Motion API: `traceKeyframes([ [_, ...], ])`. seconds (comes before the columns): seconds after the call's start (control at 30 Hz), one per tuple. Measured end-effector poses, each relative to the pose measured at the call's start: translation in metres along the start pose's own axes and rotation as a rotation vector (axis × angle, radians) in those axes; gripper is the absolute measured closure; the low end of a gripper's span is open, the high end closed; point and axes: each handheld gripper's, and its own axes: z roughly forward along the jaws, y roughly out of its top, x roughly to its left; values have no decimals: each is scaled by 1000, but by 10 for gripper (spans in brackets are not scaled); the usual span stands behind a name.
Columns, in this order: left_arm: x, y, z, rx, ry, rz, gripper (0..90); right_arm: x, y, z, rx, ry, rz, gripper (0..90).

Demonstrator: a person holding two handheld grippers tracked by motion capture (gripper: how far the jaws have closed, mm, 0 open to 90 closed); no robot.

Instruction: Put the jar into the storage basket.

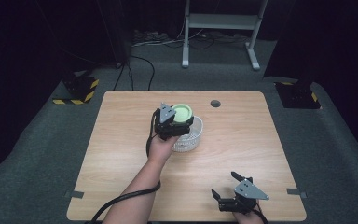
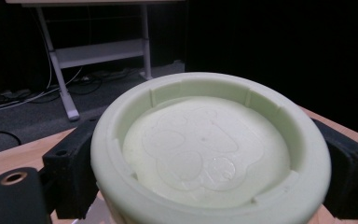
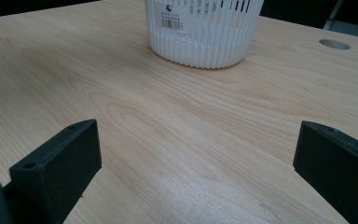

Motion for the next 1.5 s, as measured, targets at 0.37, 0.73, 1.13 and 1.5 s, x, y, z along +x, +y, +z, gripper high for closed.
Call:
traceKeyframes([
  [0.37,1,-13,9,29,17,-17,119,0,0,0,-2,3,8,8],
  [0.73,3,-24,16,64,33,-24,119,0,0,0,-2,2,4,8],
  [1.13,1,-32,25,95,45,-18,119,0,0,0,-2,6,5,8],
  [1.5,2,-36,28,107,54,-8,119,0,0,0,-1,8,5,8],
])
